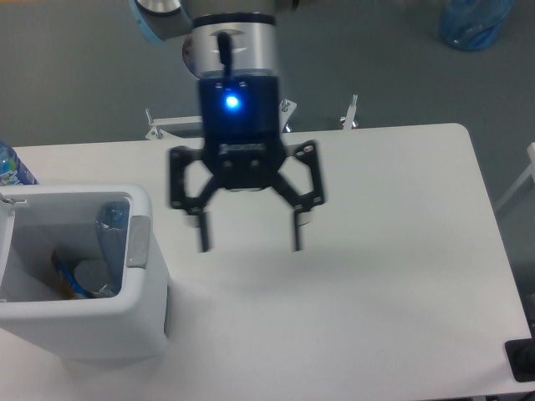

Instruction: Place the trash in the trash can

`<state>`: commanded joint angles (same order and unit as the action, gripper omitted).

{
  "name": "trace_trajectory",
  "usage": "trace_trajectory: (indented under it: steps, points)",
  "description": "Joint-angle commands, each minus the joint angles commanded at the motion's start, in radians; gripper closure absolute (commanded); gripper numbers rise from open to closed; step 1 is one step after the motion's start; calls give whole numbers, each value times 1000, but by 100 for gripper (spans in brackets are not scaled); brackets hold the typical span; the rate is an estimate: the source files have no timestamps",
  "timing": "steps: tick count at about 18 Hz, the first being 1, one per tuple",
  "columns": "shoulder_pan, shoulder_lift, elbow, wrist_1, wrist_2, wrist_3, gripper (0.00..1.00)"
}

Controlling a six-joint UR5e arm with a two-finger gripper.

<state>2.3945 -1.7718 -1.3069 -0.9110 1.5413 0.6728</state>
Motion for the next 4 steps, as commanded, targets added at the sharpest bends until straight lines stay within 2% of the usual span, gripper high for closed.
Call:
trace_trajectory:
  steps: [2, 4]
  points:
    - [5, 8, -23, -12, 63, 94, 0]
    - [17, 17, -43, -15, 92, 122, 0]
